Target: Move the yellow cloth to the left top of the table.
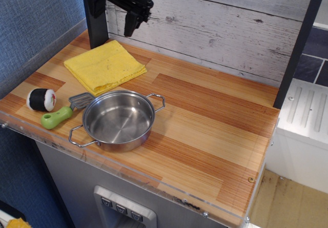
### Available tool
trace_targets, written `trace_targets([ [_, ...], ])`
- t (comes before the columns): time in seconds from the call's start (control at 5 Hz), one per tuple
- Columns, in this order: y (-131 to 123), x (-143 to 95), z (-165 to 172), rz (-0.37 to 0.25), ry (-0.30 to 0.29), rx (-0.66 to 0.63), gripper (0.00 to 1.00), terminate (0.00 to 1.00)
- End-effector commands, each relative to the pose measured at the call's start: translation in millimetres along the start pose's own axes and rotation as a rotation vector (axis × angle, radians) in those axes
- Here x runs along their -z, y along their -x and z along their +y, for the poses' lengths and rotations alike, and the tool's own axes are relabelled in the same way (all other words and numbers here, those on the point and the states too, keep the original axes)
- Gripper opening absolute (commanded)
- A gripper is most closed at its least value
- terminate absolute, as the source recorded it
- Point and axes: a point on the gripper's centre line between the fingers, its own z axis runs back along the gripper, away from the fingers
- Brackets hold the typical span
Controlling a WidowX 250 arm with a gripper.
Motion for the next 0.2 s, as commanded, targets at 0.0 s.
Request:
trace_targets([
  [0.0, 0.5, -16.5, 4.6, -0.045, -0.013, -0.015, 1.0, 1.0],
])
